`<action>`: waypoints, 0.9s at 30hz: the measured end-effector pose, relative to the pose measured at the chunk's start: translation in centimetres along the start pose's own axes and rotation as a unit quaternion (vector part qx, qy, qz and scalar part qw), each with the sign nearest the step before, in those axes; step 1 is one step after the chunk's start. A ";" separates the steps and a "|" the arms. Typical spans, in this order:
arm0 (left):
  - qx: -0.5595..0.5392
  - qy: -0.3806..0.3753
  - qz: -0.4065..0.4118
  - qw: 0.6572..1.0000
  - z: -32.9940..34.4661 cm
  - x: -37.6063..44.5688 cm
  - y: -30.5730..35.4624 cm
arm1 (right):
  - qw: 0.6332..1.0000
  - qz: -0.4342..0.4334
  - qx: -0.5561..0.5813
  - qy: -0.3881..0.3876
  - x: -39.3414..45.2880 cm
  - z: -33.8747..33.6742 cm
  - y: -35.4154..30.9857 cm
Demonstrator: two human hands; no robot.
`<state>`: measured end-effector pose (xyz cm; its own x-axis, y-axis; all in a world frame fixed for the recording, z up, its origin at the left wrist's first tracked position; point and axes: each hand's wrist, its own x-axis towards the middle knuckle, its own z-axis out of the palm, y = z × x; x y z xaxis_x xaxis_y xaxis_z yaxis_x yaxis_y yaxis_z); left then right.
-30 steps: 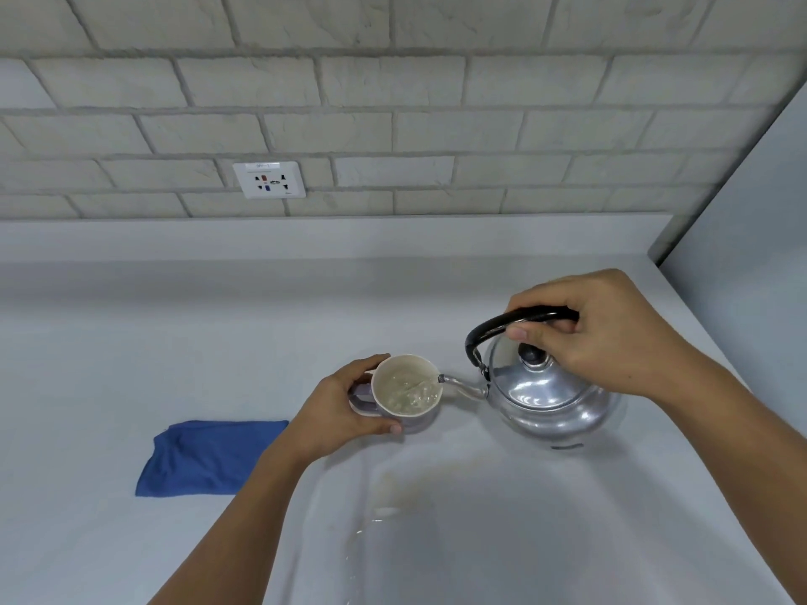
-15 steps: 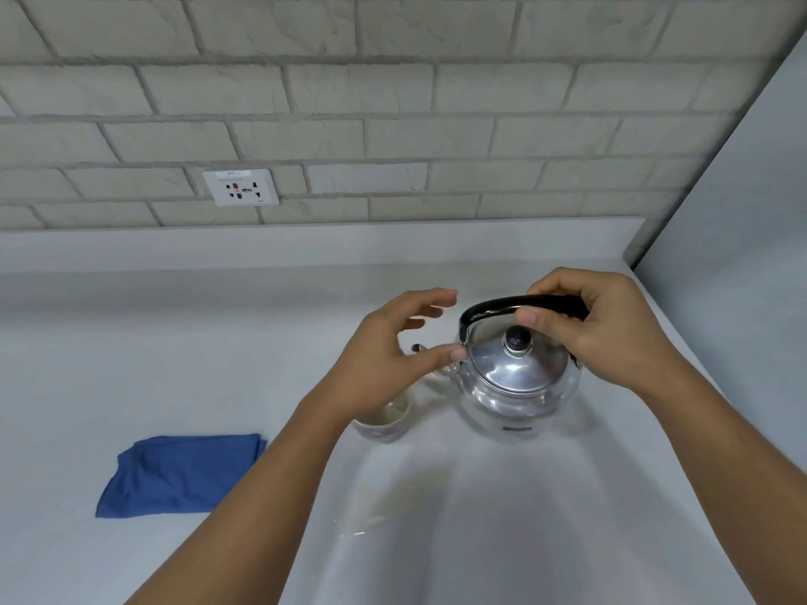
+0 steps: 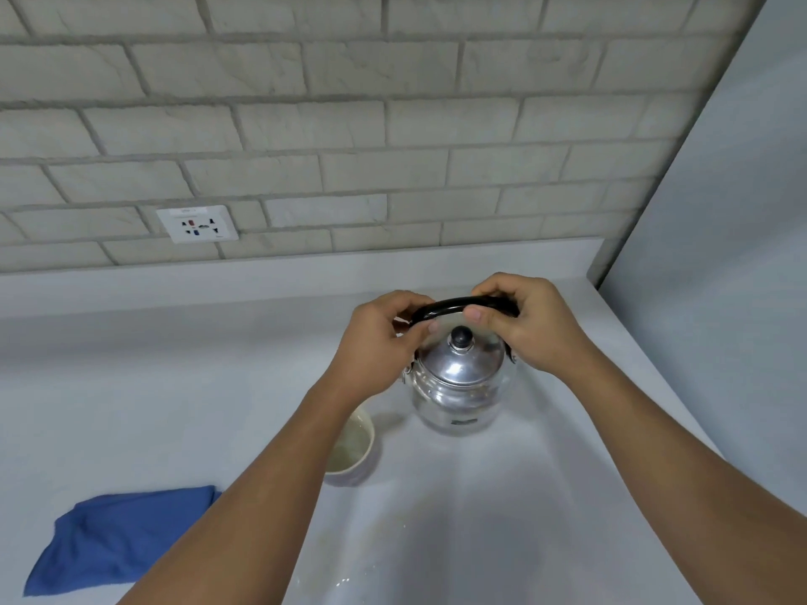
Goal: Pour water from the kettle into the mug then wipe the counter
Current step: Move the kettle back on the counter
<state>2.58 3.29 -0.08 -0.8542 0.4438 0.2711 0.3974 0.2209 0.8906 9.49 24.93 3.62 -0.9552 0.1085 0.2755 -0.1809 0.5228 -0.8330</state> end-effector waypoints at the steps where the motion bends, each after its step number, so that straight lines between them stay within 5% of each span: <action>1: 0.004 0.001 -0.007 1.000 0.1 0.3 -0.4 | 1.000 0.004 -0.003 -0.006 0.4 0.1 0.5; 9: 0.055 -0.024 -0.070 0.996 0.5 2.7 -3.0 | 0.998 0.041 -0.028 -0.048 2.6 0.9 3.6; 27: 0.112 -0.069 -0.074 0.989 0.7 4.5 -4.0 | 0.991 0.104 -0.064 -0.050 3.8 1.3 4.8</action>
<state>-2.65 4.99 -2.70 -0.8609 0.5027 0.0785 0.3495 0.4723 0.8092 4.70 26.75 0.06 -0.9884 0.1435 0.0502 0.0469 0.6023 -0.7969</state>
